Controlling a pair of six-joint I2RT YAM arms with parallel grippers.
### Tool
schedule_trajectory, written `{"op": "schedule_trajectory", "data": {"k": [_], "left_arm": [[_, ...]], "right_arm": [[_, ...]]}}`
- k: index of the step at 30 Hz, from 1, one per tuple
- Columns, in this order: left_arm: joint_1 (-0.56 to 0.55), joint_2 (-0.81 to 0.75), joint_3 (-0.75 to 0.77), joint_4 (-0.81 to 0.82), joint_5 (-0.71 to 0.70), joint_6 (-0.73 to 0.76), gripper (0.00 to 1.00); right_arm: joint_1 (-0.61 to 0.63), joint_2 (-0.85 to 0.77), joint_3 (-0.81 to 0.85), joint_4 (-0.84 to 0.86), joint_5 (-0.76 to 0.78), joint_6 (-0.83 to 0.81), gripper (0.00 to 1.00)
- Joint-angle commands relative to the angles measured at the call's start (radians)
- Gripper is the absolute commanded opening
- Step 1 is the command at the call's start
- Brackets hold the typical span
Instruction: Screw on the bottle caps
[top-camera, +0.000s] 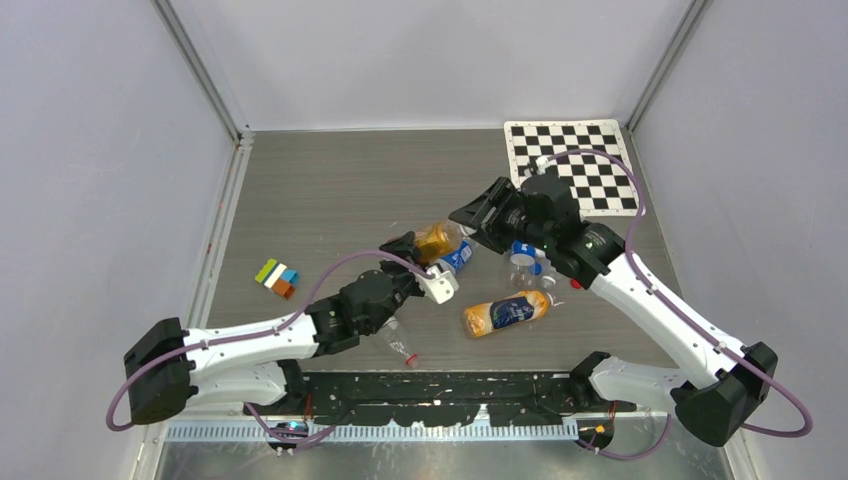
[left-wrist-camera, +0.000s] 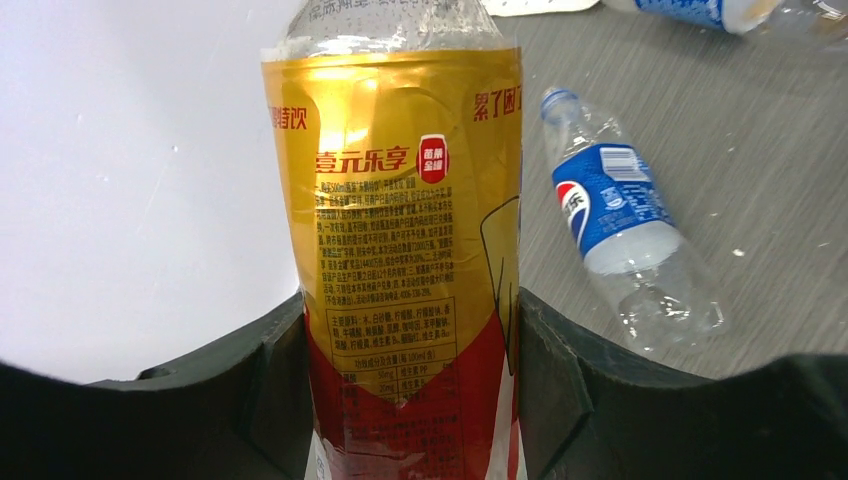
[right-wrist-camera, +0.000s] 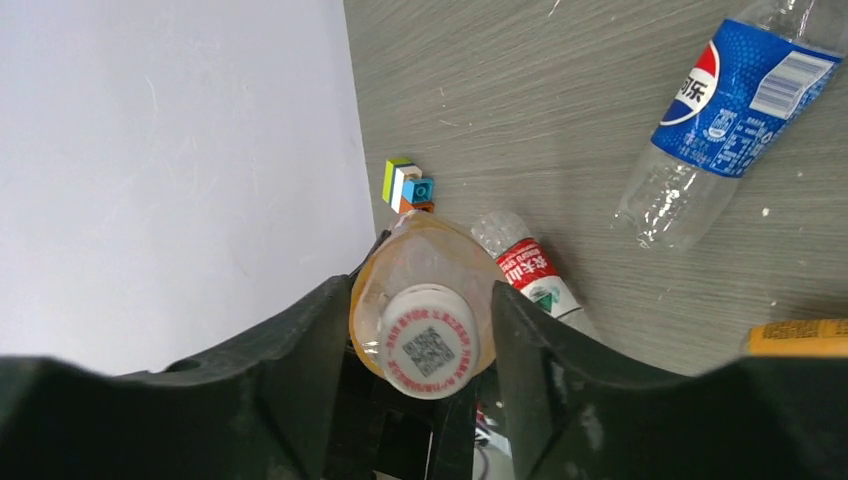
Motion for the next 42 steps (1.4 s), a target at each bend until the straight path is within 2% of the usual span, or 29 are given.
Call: {"op": "schedule_trajectory", "data": {"k": [1,4,6,9,13,16,18,23,28,31,42], "left_arm": [[-0.002,-0.042,-0.031,0.080,0.028,-0.084,0.00],[0.036,-0.069,-0.035,0.005,0.049,-0.153,0.00],[0.063,-0.085,-0.045,-0.031,0.077,-0.219,0.00],[0.097,-0.117,-0.064,-0.075,0.139,-0.299,0.00],[0.178,-0.170,-0.072,-0.150,0.287,-0.449,0.00],[0.251,-0.219,-0.072,-0.174,0.451,-0.529,0.00],[0.295,-0.238,-0.063,-0.187,0.582,-0.567,0.00],[0.365,-0.261,-0.022,-0.217,0.801,-0.618,0.00],[0.378,-0.259,0.014,-0.238,0.920,-0.638,0.00],[0.378,-0.252,0.029,-0.245,0.960,-0.651,0.00],[0.378,-0.196,0.092,-0.266,1.060,-0.664,0.00]], "right_arm": [[0.007,-0.013,0.089,-0.022,0.044,-0.123,0.66],[0.007,-0.025,0.113,-0.024,0.065,-0.199,0.74],[0.007,-0.040,0.129,-0.025,0.074,-0.318,0.81],[0.007,-0.074,0.136,0.011,0.046,-0.474,0.83],[0.007,-0.135,0.111,0.048,-0.061,-0.762,0.85],[0.000,-0.170,0.098,0.036,-0.175,-0.963,0.85],[-0.006,-0.179,0.100,-0.004,-0.272,-1.068,0.85],[-0.032,-0.152,0.125,-0.053,-0.519,-1.269,0.81],[-0.092,-0.063,0.230,-0.180,-0.682,-1.374,0.72],[-0.161,-0.040,0.253,-0.194,-0.791,-1.390,0.69],[-0.201,0.001,0.281,-0.207,-0.885,-1.428,0.68]]}}
